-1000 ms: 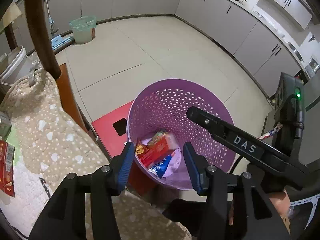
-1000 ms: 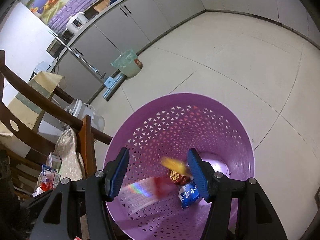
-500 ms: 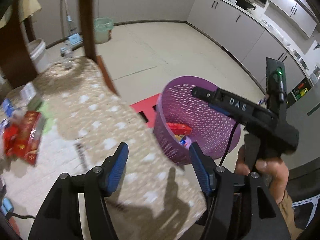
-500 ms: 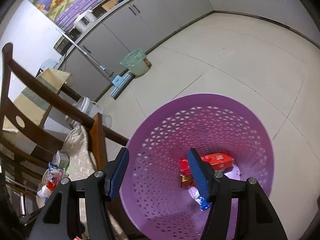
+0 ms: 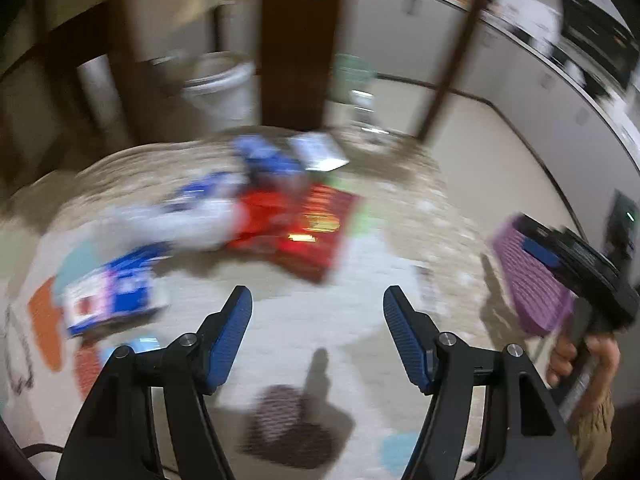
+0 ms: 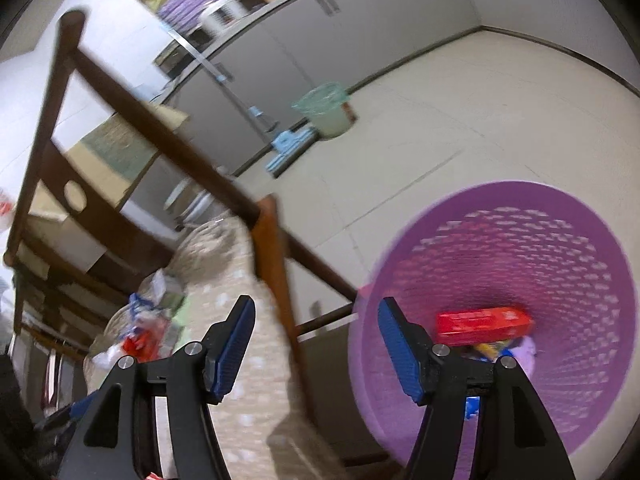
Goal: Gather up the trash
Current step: 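Return both tools to the remaining trash on the quilt, then grasp the clear plastic bag with the left tool while the right tool grasps the red SHUANGXI pack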
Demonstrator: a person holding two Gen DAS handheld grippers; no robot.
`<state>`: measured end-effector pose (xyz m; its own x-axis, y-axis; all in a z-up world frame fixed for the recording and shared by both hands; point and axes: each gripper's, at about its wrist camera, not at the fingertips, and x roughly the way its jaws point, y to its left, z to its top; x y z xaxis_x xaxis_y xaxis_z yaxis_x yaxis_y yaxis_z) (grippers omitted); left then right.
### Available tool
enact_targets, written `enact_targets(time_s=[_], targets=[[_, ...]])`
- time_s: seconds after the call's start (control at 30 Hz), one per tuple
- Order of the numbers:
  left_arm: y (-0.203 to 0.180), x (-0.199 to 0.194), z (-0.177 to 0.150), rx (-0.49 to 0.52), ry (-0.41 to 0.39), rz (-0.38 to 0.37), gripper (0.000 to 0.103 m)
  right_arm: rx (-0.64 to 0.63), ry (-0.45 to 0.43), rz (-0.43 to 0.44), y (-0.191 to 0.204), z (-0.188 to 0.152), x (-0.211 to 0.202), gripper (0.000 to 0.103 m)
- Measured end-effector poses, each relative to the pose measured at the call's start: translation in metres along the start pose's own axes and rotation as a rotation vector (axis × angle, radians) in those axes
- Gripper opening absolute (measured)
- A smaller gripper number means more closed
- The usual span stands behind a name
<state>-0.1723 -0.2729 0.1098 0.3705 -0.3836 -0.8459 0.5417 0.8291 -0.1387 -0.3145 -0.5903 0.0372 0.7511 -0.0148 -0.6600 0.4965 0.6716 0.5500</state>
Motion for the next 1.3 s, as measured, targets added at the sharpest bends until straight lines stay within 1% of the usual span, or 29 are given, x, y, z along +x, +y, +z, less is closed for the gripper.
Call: enact_targets(time_s=[0.1,0.2,0.27,0.33,0.43,0.53,0.57,0.63,0.7,0.8,0.87,0.9,0.93,1.0,1.03,1.13,1.2,1.23,1.3], targets=[[0.044,-0.011,0.002,-0.055,-0.022,0.078,0.067,-0.055,0.024,0.037,0.027,-0.005,0.012,0.072],[0.079,-0.014,0.008,-0.106,-0.036,0.124,0.070,-0.110,0.051,0.065,0.053,-0.013,0.024,0.072],[0.099,-0.013,0.017,-0.145,-0.043,0.113,0.070,-0.140,0.066,0.077,0.065,-0.018,0.030,0.072],[0.109,-0.006,0.029,-0.153,-0.047,0.093,0.071,-0.172,0.079,0.086,0.077,-0.024,0.035,0.072],[0.115,0.009,0.050,-0.114,-0.043,0.096,0.072,-0.208,0.092,0.082,0.089,-0.031,0.041,0.072],[0.111,0.036,0.067,-0.078,0.005,0.098,0.073,-0.218,0.101,0.084,0.093,-0.035,0.045,0.072],[0.111,0.042,0.069,-0.078,0.031,0.076,0.073,-0.220,0.101,0.083,0.094,-0.034,0.045,0.072],[0.103,0.055,0.065,-0.069,0.099,-0.015,0.072,-0.220,0.105,0.082,0.094,-0.034,0.047,0.072],[0.087,0.063,0.052,-0.027,0.159,-0.097,0.072,-0.218,0.110,0.085,0.095,-0.034,0.048,0.072],[0.062,0.064,0.027,0.028,0.247,-0.236,0.061,-0.219,0.114,0.089,0.096,-0.034,0.050,0.072],[0.046,0.057,0.014,0.069,0.268,-0.282,0.061,-0.219,0.117,0.094,0.098,-0.034,0.051,0.072],[0.038,0.053,0.009,0.097,0.262,-0.276,0.061,-0.222,0.120,0.096,0.099,-0.035,0.051,0.072],[0.032,0.049,0.006,0.126,0.247,-0.253,0.061,-0.224,0.123,0.096,0.099,-0.035,0.052,0.072],[0.019,0.047,0.004,0.197,0.213,-0.173,0.063,-0.225,0.125,0.097,0.099,-0.035,0.052,0.072],[0.013,0.048,0.004,0.225,0.201,-0.138,0.065,-0.225,0.127,0.098,0.100,-0.036,0.052,0.072],[0.002,0.059,0.005,0.281,0.176,-0.039,0.066,-0.224,0.129,0.103,0.101,-0.036,0.053,0.072],[-0.001,0.068,0.007,0.301,0.152,0.031,0.066,-0.225,0.132,0.106,0.102,-0.036,0.055,0.072],[0.002,0.073,0.009,0.298,0.146,0.051,0.066,-0.224,0.135,0.108,0.103,-0.036,0.056,0.072],[0.005,0.079,0.009,0.277,0.133,0.064,0.066,-0.216,0.149,0.130,0.104,-0.037,0.060,0.072]])
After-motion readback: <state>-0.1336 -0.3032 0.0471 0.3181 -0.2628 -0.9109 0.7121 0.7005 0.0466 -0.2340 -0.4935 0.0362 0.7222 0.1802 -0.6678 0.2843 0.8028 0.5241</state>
